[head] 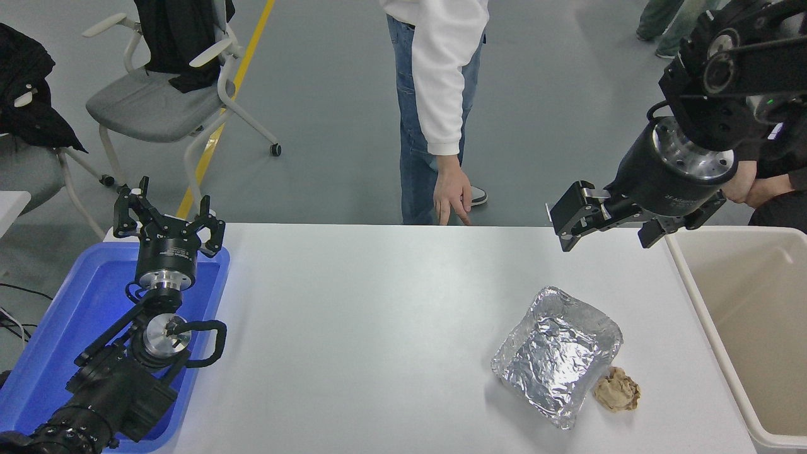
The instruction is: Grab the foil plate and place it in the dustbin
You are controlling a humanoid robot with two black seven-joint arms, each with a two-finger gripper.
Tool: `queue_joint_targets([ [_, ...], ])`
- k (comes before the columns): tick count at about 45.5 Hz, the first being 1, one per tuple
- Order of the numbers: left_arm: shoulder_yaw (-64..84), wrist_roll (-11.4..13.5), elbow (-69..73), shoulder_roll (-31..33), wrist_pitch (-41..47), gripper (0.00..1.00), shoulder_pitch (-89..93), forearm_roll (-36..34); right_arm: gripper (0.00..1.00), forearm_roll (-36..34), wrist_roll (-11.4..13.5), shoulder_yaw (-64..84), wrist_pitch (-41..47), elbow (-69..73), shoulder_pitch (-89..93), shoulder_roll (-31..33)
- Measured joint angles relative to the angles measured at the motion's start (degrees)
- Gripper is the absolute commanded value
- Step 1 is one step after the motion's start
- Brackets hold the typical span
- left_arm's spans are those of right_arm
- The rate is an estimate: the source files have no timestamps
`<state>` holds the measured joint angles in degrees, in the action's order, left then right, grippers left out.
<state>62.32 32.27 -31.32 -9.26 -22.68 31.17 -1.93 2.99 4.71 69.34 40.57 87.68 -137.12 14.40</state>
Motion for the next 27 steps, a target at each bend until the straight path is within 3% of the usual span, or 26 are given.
queue_joint_targets([
  [27,0.0,0.07,-0.02,0.03,0.0,0.99,0.01,0.0,1.0,2.73,0.04,-0.28,-5.62,-1.23,5.44,-0.79],
])
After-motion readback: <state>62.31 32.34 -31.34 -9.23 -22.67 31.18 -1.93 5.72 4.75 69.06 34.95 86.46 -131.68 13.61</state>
